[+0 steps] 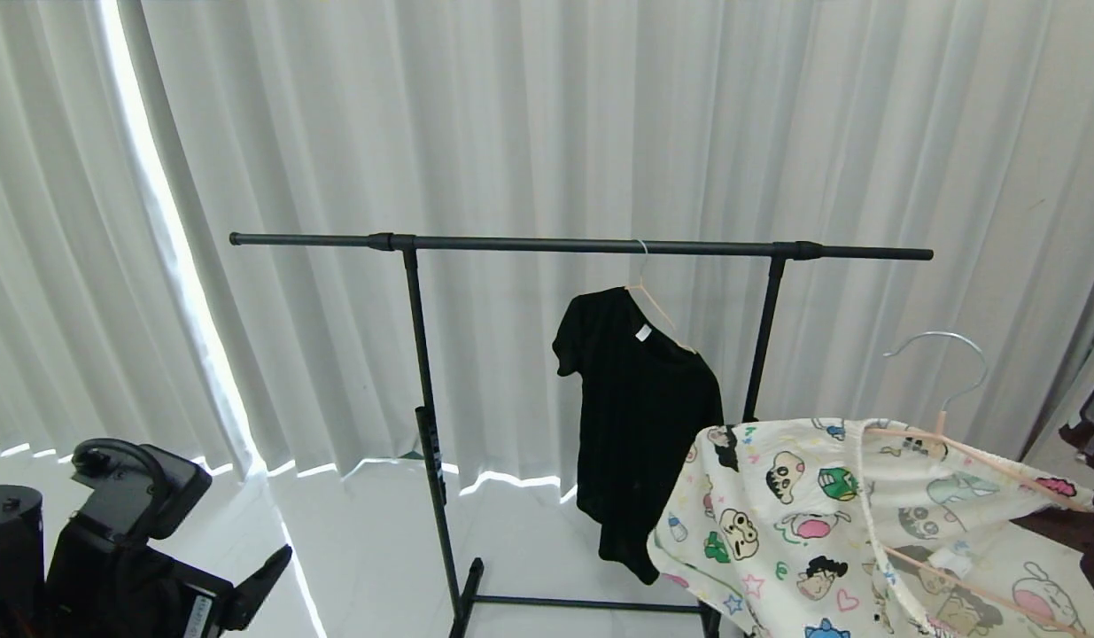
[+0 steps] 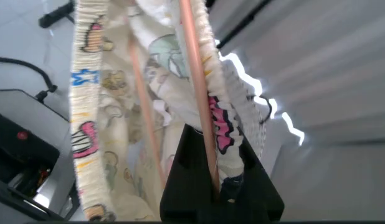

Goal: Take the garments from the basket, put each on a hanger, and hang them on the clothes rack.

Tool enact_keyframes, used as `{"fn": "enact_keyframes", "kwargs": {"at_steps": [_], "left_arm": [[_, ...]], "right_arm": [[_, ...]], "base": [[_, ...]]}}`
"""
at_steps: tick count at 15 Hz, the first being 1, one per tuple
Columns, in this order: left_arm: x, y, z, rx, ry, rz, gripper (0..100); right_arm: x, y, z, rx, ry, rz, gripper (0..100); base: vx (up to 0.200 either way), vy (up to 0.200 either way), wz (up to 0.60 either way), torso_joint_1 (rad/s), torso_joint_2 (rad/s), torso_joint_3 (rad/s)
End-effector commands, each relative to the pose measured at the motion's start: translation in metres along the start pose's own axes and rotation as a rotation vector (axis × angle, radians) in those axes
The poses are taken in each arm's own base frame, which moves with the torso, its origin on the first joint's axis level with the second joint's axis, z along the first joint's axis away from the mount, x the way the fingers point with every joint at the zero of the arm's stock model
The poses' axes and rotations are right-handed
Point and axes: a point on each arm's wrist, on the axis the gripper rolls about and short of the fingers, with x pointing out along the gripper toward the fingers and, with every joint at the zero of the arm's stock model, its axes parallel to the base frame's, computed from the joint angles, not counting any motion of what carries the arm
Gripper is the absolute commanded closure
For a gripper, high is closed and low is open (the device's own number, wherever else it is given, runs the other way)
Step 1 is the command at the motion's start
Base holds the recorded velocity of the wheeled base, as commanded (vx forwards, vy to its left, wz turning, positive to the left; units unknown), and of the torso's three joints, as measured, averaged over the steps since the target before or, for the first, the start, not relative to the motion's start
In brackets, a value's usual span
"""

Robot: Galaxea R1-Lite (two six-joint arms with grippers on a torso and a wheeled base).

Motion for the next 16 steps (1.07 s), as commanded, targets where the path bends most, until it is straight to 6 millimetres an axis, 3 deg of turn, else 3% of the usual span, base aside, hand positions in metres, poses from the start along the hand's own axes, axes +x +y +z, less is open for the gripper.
{"fn": "enact_keyframes", "kwargs": {"at_steps": [1,8,12,16], "left_arm": [[-0.010,0.007,-0.001,-0.025,-0.022,0.096,0],[-0.016,0.021,-0.008,-0.085,0.001,0.216,0],[-0.015,0.021,-0.007,-0.085,0.006,0.214,0],[-0.015,0.021,-0.007,-0.079,0.005,0.215,0]], "right_arm": [[0.000,-0.002,-0.007,0.024,0.034,-0.041,100],[0.008,-0.008,-0.017,0.096,0.129,-0.077,100],[0.038,-0.021,-0.004,0.333,0.188,-0.119,100],[0.069,-0.035,0.012,0.381,0.153,-0.163,100]], "base": [[0.000,0.000,0.00,0.000,0.00,0.000],[0.000,0.000,0.00,0.000,0.00,0.000],[0.000,0.000,0.00,0.000,0.00,0.000],[0.000,0.000,0.00,0.000,0.00,0.000]]}}
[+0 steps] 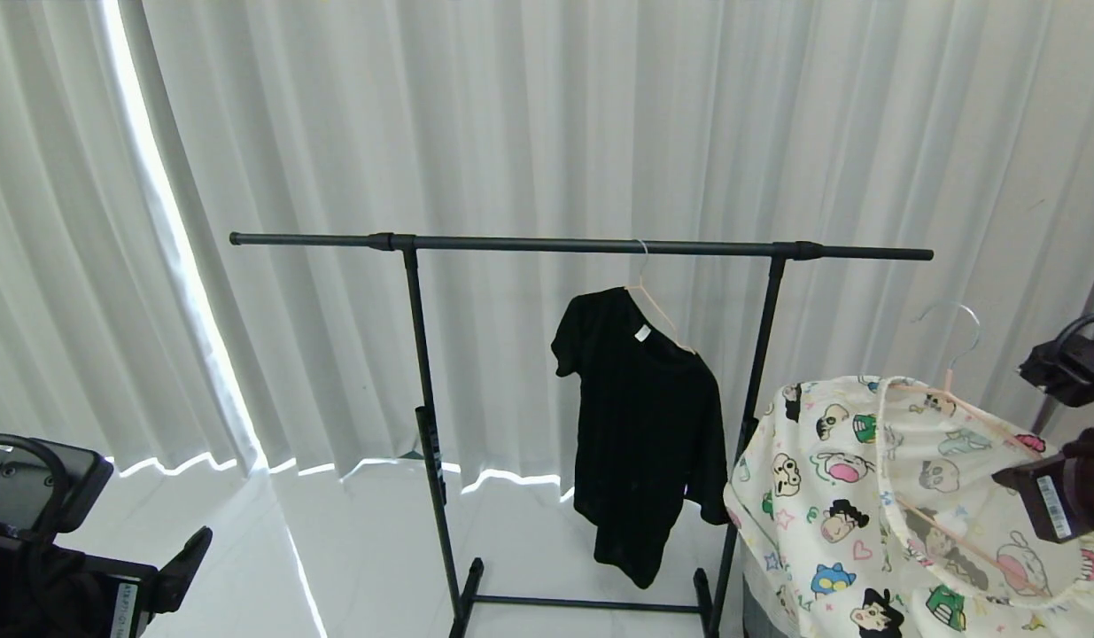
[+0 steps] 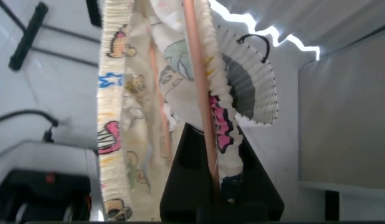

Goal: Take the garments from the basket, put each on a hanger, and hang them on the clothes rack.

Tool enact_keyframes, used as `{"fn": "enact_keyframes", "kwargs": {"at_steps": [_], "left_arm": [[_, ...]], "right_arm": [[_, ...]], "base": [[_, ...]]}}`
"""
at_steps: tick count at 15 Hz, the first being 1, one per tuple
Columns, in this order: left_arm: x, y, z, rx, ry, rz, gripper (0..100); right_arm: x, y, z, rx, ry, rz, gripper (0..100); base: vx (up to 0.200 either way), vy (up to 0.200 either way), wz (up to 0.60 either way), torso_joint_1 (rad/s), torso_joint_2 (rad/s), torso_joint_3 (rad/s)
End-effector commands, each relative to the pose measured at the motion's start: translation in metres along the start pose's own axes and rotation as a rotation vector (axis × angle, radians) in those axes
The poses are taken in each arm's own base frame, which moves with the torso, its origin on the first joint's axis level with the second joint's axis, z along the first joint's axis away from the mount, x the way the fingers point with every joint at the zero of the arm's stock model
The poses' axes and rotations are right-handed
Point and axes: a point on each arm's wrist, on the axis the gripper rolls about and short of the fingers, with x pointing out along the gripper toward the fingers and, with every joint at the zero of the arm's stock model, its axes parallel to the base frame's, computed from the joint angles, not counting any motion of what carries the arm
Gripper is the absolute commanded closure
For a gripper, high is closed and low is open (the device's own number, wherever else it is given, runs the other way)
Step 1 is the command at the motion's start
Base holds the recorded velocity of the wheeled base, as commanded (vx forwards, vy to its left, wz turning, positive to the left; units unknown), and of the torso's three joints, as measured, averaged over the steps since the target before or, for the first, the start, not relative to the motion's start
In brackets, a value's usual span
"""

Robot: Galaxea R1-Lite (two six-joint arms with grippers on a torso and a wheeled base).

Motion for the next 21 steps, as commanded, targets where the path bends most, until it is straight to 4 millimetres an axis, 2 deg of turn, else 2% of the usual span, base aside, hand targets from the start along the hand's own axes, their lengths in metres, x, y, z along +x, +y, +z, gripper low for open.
{"fn": "enact_keyframes", "kwargs": {"at_steps": [1,4,7,15,21], "left_arm": [[0.000,0.000,0.001,0.000,-0.006,0.002,0],[-0.002,0.001,0.002,-0.002,-0.016,0.003,0],[-0.002,0.001,0.002,-0.001,-0.018,0.000,0],[-0.005,0.000,0.003,0.005,-0.038,-0.010,0],[-0.005,0.000,0.003,0.005,-0.040,-0.011,0]], "right_arm": [[0.023,0.000,0.013,0.000,0.020,-0.005,100],[0.028,-0.002,0.031,0.005,-0.044,-0.016,100],[0.025,-0.003,0.042,0.006,-0.085,-0.018,100],[0.020,-0.004,0.049,0.005,-0.116,-0.022,100],[0.020,0.010,0.051,-0.029,-0.122,0.026,100]], "base": [[0.000,0.000,0.00,0.000,0.00,0.000],[0.000,0.000,0.00,0.000,0.00,0.000],[0.200,0.000,0.00,0.006,0.01,0.004],[0.200,0.000,0.00,0.003,0.00,0.003],[0.200,0.000,0.00,0.001,0.00,0.002]]}}
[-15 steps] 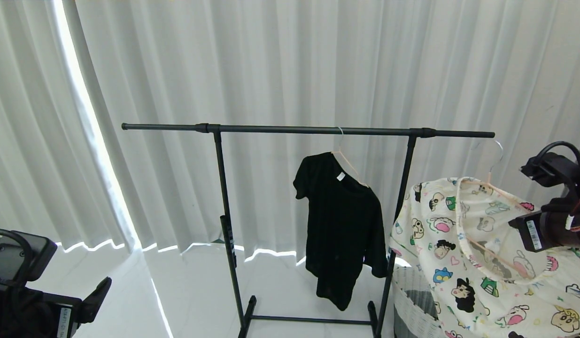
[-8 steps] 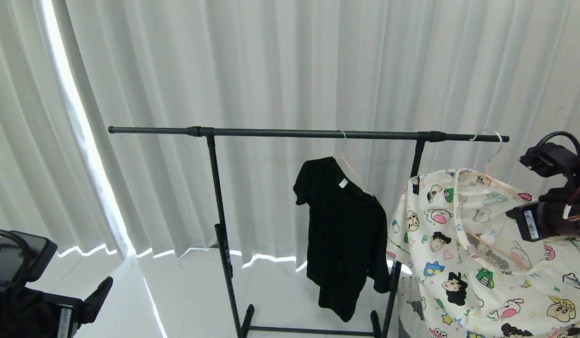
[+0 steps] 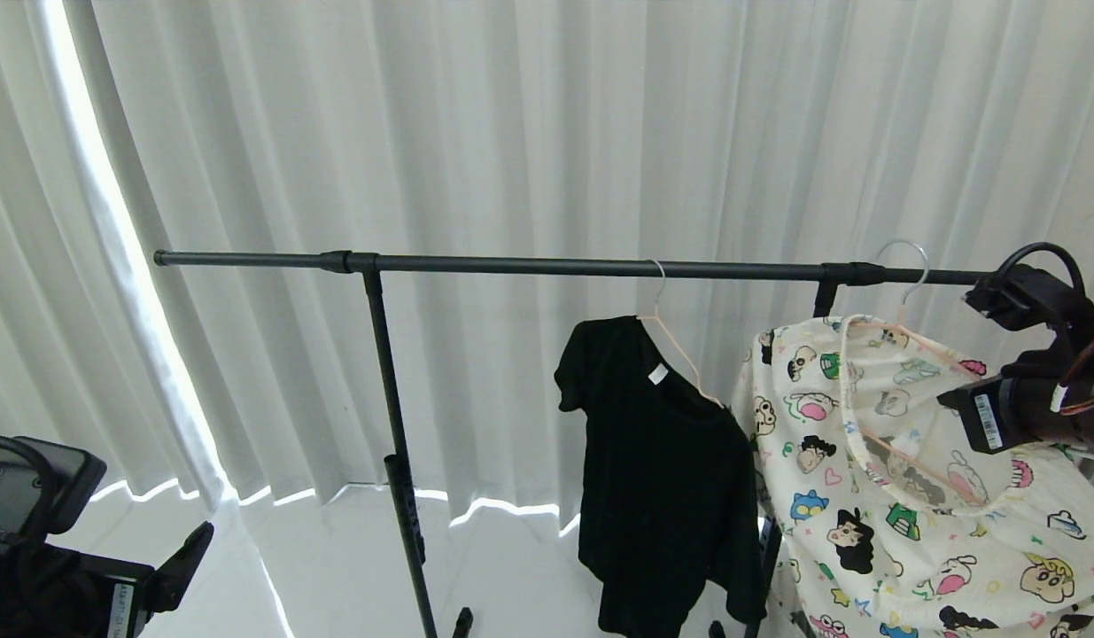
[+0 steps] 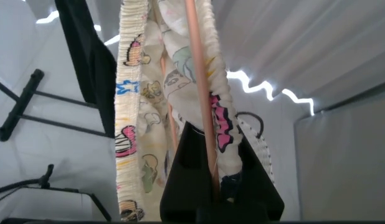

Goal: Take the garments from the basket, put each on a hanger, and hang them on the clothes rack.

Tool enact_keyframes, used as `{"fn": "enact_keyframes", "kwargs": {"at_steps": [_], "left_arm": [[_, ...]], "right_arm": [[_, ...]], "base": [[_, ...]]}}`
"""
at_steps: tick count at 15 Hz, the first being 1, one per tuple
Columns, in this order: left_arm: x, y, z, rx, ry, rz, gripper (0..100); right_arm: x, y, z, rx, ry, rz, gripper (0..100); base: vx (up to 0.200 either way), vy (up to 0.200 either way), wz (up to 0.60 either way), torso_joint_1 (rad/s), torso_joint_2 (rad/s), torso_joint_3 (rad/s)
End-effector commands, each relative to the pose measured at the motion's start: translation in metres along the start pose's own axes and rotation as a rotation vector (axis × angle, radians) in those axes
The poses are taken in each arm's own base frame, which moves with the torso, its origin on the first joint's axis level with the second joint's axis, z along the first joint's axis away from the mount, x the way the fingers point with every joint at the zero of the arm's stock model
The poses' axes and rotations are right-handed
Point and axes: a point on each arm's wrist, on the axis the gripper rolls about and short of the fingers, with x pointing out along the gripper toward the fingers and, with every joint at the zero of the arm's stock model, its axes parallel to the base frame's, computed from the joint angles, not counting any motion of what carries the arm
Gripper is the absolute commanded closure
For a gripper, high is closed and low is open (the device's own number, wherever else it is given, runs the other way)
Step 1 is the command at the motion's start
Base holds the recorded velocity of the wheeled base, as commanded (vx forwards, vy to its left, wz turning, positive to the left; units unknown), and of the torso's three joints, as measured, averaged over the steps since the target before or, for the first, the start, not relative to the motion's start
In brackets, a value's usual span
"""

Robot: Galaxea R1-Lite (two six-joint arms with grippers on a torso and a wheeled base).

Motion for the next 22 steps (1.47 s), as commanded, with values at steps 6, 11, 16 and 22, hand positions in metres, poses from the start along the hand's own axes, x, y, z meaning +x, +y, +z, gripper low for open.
{"fn": "enact_keyframes", "kwargs": {"at_steps": [6,11,16,22], "left_arm": [[0.000,0.000,0.001,-0.001,-0.003,0.002,0],[0.000,0.000,0.000,-0.002,0.000,0.001,0],[0.000,0.000,0.000,-0.002,-0.002,0.000,0],[0.000,-0.002,-0.001,0.005,0.002,-0.014,0]], "right_arm": [[0.002,0.006,-0.001,-0.016,0.009,0.022,100],[0.008,0.007,-0.001,-0.018,0.024,0.023,100],[0.021,0.008,0.001,-0.018,0.047,0.025,100],[0.034,0.008,0.011,-0.019,0.047,0.023,100]], "base": [[0.167,0.000,0.00,0.003,0.00,0.002],[0.000,0.000,0.00,0.000,0.00,0.000],[0.000,0.000,0.00,0.000,0.00,0.000],[0.100,0.000,0.00,0.000,0.00,0.001]]}}
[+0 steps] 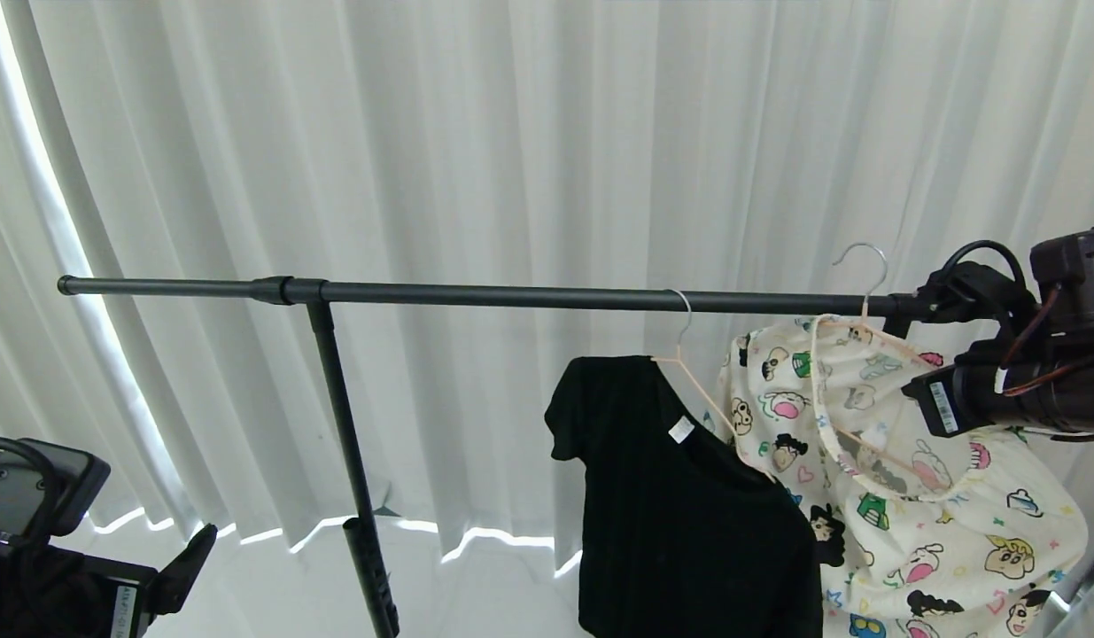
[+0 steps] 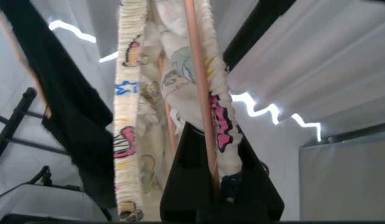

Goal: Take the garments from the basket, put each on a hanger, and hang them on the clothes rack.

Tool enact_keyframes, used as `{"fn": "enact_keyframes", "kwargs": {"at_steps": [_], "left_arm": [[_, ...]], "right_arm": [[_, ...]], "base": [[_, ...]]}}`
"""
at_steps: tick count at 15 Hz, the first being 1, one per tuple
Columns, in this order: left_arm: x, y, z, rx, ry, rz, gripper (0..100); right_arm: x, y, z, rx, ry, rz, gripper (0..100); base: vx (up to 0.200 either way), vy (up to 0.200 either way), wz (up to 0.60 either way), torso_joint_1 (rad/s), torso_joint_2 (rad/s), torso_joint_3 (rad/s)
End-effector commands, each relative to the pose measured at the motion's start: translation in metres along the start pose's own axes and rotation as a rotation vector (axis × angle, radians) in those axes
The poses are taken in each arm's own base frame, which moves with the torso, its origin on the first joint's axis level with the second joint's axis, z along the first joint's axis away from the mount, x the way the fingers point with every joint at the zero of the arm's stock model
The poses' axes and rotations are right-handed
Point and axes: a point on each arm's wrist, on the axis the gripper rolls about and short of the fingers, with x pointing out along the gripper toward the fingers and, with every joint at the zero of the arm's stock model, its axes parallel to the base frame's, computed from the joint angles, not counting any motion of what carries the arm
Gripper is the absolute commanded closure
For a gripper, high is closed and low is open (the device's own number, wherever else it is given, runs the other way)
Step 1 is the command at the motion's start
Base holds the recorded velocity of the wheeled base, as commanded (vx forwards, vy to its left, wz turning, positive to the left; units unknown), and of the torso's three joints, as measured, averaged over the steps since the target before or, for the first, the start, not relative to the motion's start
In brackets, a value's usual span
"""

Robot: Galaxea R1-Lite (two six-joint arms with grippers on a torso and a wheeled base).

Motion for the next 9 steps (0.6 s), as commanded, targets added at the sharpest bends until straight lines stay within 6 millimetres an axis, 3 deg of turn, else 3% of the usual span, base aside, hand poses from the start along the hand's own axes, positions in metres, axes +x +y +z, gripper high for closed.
{"fn": "enact_keyframes", "kwargs": {"at_steps": [1,9], "left_arm": [[0.000,0.000,0.000,0.002,0.000,-0.002,0],[-0.002,0.000,0.000,0.001,-0.011,-0.003,0]], "right_arm": [[0.005,0.001,-0.001,-0.002,0.016,0.003,100],[0.034,0.004,-0.010,-0.010,0.106,-0.012,100]], "base": [[0.000,0.000,0.00,0.000,0.00,0.000],[0.000,0.000,0.00,0.000,0.00,0.000]]}}
